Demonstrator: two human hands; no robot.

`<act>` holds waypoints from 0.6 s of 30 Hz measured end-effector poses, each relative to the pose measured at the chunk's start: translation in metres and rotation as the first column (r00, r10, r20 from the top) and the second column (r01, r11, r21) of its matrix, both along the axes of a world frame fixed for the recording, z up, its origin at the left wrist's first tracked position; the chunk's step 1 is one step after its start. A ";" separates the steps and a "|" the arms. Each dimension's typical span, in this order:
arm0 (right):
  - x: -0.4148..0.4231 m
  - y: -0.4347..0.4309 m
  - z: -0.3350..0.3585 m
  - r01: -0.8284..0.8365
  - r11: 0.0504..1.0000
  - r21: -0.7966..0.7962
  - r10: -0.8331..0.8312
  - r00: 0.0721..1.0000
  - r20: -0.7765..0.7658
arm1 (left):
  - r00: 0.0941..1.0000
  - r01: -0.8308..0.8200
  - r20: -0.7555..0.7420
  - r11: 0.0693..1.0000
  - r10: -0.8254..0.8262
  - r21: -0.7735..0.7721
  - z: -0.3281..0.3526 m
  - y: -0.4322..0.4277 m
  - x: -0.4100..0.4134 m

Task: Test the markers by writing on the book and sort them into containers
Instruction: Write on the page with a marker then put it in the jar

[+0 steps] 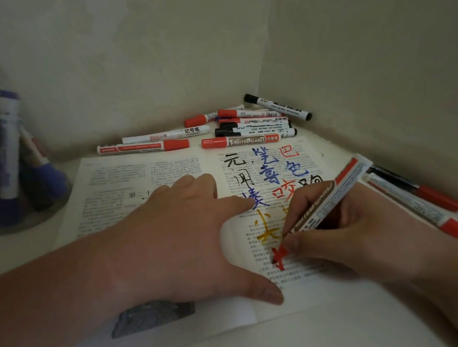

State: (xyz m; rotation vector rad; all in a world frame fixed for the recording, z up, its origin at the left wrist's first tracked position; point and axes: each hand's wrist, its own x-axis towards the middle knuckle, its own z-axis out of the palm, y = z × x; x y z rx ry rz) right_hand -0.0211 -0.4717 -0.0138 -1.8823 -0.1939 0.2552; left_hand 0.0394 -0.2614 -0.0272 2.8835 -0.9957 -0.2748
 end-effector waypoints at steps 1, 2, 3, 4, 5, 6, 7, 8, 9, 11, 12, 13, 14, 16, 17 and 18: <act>0.000 0.000 -0.001 0.017 1.000 0.012 -0.017 1.000 0.013 | 1.000 -0.001 -0.002 1.000 0.001 0.001 0.000 0.000 0.000; -0.001 0.000 -0.002 0.021 1.000 0.009 -0.022 0.999 0.026 | 1.000 -0.001 -0.003 1.000 0.001 0.004 0.000 0.000 0.000; -0.001 0.001 -0.002 0.013 1.000 -0.005 -0.012 0.999 0.032 | 1.000 0.000 -0.004 1.000 0.000 0.008 0.001 0.000 0.000; -0.002 0.002 -0.001 -0.001 1.000 -0.016 0.001 0.999 0.035 | 1.000 0.000 -0.005 1.000 0.000 0.012 0.001 0.000 -0.001; -0.003 0.003 0.000 -0.012 1.000 -0.019 0.013 0.999 0.037 | 1.000 0.000 -0.005 1.000 0.000 0.015 0.001 -0.001 -0.001; -0.003 0.003 0.000 -0.008 1.000 -0.010 0.009 0.999 0.041 | 1.000 0.000 -0.007 1.000 0.000 0.017 0.002 0.000 -0.001; -0.002 0.004 0.001 0.013 1.000 0.005 -0.014 0.999 0.046 | 1.000 -0.001 -0.010 1.000 0.001 0.019 0.002 0.000 -0.001; -0.001 0.002 0.001 0.050 0.999 0.012 -0.051 0.998 0.049 | 1.000 -0.001 -0.012 1.000 0.002 0.021 0.002 -0.001 -0.001; 0.000 0.000 -0.001 0.093 0.996 0.004 -0.093 0.995 0.048 | 1.000 -0.002 -0.013 1.000 0.002 0.022 0.002 -0.001 -0.001; 0.001 -0.002 -0.003 0.122 0.992 -0.033 -0.121 0.992 0.037 | 1.000 -0.005 -0.012 1.000 0.005 0.022 0.001 -0.001 -0.001; 0.001 -0.002 -0.003 0.108 0.993 -0.051 -0.106 0.994 0.037 | 1.000 -0.006 -0.012 1.000 0.006 0.022 0.002 -0.001 -0.001; 0.001 -0.002 -0.002 0.092 0.994 -0.067 -0.089 0.995 0.043 | 1.000 -0.007 -0.014 1.000 0.007 0.024 0.002 -0.001 -0.001; 0.001 -0.003 -0.002 0.081 0.993 -0.080 -0.078 0.996 0.045 | 1.000 -0.007 -0.017 1.000 0.007 0.027 0.002 -0.001 0.000; 0.002 -0.005 -0.002 0.070 0.992 -0.105 -0.067 0.997 0.032 | 1.000 -0.004 -0.019 0.999 0.004 0.035 0.003 -0.001 0.000; 0.003 -0.007 -0.003 0.063 0.992 -0.107 -0.060 0.998 0.024 | 1.000 -0.002 -0.018 0.999 0.002 0.038 0.003 -0.001 0.000; 0.003 -0.008 -0.005 0.057 0.994 -0.095 -0.056 0.998 0.014 | 1.000 0.000 -0.020 0.999 0.001 0.041 0.003 -0.001 0.000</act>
